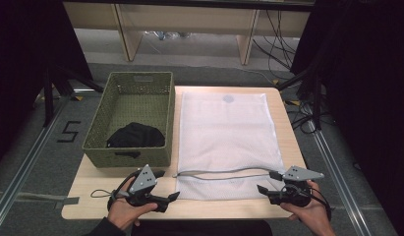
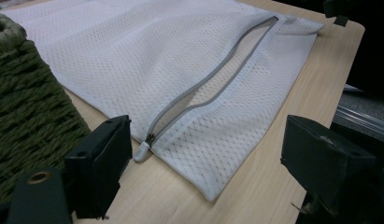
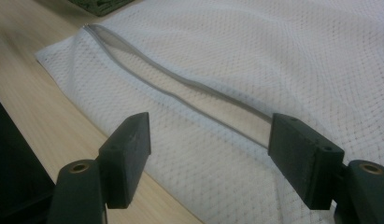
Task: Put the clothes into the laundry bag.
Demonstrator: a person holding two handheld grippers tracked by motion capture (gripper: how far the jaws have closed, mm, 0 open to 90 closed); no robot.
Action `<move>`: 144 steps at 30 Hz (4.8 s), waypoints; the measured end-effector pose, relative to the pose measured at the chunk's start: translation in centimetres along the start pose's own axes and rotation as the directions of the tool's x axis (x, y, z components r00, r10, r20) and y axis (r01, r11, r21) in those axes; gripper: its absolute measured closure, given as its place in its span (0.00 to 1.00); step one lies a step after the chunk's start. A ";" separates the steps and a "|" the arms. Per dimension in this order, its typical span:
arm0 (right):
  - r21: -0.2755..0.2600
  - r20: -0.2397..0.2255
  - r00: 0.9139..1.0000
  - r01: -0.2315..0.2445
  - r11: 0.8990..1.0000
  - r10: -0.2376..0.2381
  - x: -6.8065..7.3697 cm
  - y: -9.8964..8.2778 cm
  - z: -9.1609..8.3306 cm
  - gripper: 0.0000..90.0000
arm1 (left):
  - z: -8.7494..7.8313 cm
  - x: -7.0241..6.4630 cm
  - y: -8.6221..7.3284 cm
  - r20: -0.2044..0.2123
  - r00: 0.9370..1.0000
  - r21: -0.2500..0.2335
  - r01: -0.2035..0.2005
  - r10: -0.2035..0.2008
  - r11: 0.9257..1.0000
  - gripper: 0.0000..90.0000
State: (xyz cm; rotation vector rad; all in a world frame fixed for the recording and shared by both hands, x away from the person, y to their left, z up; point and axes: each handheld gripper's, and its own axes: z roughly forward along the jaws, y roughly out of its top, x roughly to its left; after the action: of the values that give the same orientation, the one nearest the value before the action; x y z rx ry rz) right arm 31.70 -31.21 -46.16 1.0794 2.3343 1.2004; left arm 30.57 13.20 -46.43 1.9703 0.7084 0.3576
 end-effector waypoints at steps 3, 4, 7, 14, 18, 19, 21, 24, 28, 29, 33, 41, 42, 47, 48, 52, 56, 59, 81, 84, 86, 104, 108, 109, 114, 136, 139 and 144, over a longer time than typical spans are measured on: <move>0.010 -0.013 1.000 0.008 1.000 -0.008 -0.2 0.0 0.0 0.34 | 0.1 -0.1 0.0 0.006 1.000 0.003 0.008 -0.008 1.000 0.18; 0.001 -0.031 1.000 0.004 1.000 -0.004 -0.2 0.0 0.1 0.34 | 0.1 -0.2 -0.1 0.008 1.000 0.008 0.010 -0.010 1.000 0.18; 0.014 -0.020 1.000 0.008 1.000 -0.008 -0.3 0.0 0.1 0.34 | 0.2 -0.1 0.0 0.021 1.000 0.006 0.004 -0.004 1.000 0.18; 0.025 0.057 0.998 0.023 0.999 -0.025 -0.9 -0.2 0.0 0.34 | 0.2 0.1 -0.1 0.021 1.000 0.008 0.006 -0.006 1.000 0.18; 0.052 0.115 0.992 0.043 0.998 -0.049 -1.5 -0.3 0.2 0.35 | 0.2 -0.1 0.0 0.023 1.000 0.002 0.013 -0.013 1.000 0.18; 0.052 0.115 0.992 0.043 0.998 -0.049 -1.5 -0.3 0.2 0.35 | 0.2 -0.1 0.0 0.023 1.000 0.002 0.013 -0.013 1.000 0.18; 0.086 0.168 0.984 0.053 0.995 -0.066 -2.1 -0.3 0.5 0.35 | 0.3 -0.1 0.0 0.035 0.999 0.008 0.002 -0.002 1.000 0.18; 0.097 0.180 0.982 0.044 0.994 -0.061 -3.1 -0.2 0.9 0.35 | 0.2 -0.2 0.0 0.032 0.999 -0.002 0.010 -0.010 1.000 0.18; 0.117 0.198 0.976 0.067 0.991 -0.090 -4.2 -0.1 1.5 0.35 | 0.3 0.0 0.1 0.035 0.999 0.002 0.002 -0.002 1.000 0.18; 0.124 0.198 0.976 0.066 0.990 -0.090 -4.3 0.0 1.8 0.35 | 0.3 0.0 0.1 0.035 0.999 0.002 0.003 -0.003 1.000 0.18; 0.168 0.217 0.967 0.099 0.981 -0.135 -5.1 0.3 2.7 0.35 | 0.3 -0.3 0.1 0.036 0.999 0.009 -0.003 0.002 1.000 0.18; 0.250 0.208 0.957 0.147 0.957 -0.201 -5.4 1.3 5.2 0.35 | 0.3 -0.1 0.1 0.031 0.999 0.029 -0.015 0.014 0.999 0.18; 0.258 0.195 0.957 0.161 0.953 -0.215 -5.3 1.6 5.8 0.35 | 0.4 -0.2 0.1 0.034 0.999 0.021 -0.008 0.007 1.000 0.18; 0.283 0.176 0.949 0.205 0.937 -0.260 -5.0 2.2 6.9 0.35 | 0.4 -0.1 0.1 0.031 0.999 0.028 -0.014 0.013 1.000 0.18; 0.299 0.163 0.947 0.219 0.929 -0.276 -4.9 2.3 7.5 0.35 | 0.4 0.0 0.1 0.036 0.999 0.033 -0.022 0.021 0.999 0.18; 0.312 0.159 0.937 0.250 0.917 -0.310 -5.4 2.5 8.1 0.36 | 0.5 -0.2 0.2 0.040 0.999 0.018 -0.011 0.010 1.000 0.18; 0.317 0.212 0.934 0.213 0.924 -0.288 -6.0 2.8 8.4 0.37 | 0.6 -0.1 0.2 0.034 0.999 0.015 -0.021 0.020 1.000 0.18; 0.316 0.235 0.923 0.225 0.922 -0.306 -6.3 3.0 8.8 0.40 | 0.6 0.1 0.3 0.029 0.999 0.030 -0.037 0.036 0.999 0.18; 0.243 0.025 0.949 0.299 0.923 -0.314 -4.1 4.7 12.0 0.33 | 0.5 0.0 0.3 0.034 0.999 0.020 -0.027 0.026 0.999 0.19; 0.238 0.023 0.948 0.302 0.923 -0.317 -4.5 4.9 12.3 0.36 | 0.4 0.0 0.2 0.026 0.999 0.024 -0.033 0.033 0.999 0.19; 0.238 0.023 0.957 0.275 0.932 -0.289 -5.0 5.1 12.4 0.48 | 0.3 -0.1 0.2 0.023 1.000 0.025 -0.021 0.020 0.999 0.19; 0.279 0.017 0.961 0.262 0.924 -0.277 -5.0 5.7 12.9 0.97 | 0.1 0.0 0.2 0.025 0.999 0.022 -0.028 0.028 0.999 0.20; 0.275 0.010 0.952 0.292 0.916 -0.306 -4.8 5.9 12.7 1.00 | 0.0 0.1 0.3 0.019 0.999 0.031 -0.038 0.037 0.999 0.21; 0.260 0.009 0.947 0.309 0.915 -0.323 -4.9 6.1 12.6 1.00 | 0.0 0.1 0.3 0.019 0.999 0.031 -0.038 0.037 0.999 0.21; 0.241 0.029 0.946 0.306 0.921 -0.322 -4.8 6.6 12.1 1.00 | 0.0 0.3 0.5 0.026 1.000 0.006 -0.004 0.004 1.000 0.21; 0.176 0.034 0.937 0.337 0.925 -0.348 -4.4 8.4 10.5 1.00 | -4.3 6.4 8.2 -0.157 0.987 0.006 0.014 -0.013 1.000 0.19; 0.168 0.039 0.936 0.339 0.926 -0.350 -4.4 8.5 10.4 1.00 | -4.6 9.6 9.5 -0.225 0.974 0.087 0.024 -0.004 0.996 0.19; 0.159 0.042 0.936 0.339 0.927 -0.350 -4.2 8.8 10.2 1.00 | -2.9 14.4 10.0 -0.253 0.967 0.256 0.096 -0.030 0.962 0.22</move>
State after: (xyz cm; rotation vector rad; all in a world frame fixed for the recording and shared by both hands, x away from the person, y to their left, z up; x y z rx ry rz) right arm 44.51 -25.27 -45.68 0.6960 2.4582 0.8551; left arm 43.70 20.54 -36.98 2.1717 1.0226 0.4968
